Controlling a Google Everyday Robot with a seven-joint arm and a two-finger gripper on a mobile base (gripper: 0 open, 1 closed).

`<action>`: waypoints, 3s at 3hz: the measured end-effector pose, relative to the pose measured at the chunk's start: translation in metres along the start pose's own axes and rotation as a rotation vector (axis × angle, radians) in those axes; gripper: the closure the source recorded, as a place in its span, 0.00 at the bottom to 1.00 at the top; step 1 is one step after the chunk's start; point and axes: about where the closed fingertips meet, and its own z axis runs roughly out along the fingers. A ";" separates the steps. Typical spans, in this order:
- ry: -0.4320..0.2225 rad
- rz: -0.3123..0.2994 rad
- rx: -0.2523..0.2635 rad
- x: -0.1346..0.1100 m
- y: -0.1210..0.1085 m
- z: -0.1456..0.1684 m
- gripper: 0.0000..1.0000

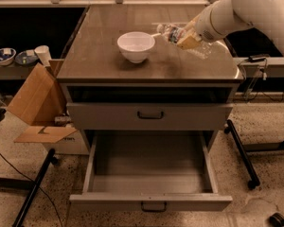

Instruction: Pick water bottle from middle drawer and place on counter

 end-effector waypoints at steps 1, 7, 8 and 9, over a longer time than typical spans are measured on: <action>0.020 0.020 0.002 0.006 -0.003 0.005 1.00; 0.036 0.052 0.023 0.012 -0.009 0.000 0.53; 0.036 0.055 0.025 0.012 -0.010 0.000 0.30; 0.036 0.058 0.030 0.011 -0.010 0.000 0.07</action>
Offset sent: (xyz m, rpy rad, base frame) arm 0.0097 -0.0129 -0.0012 0.0046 0.0110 -0.0609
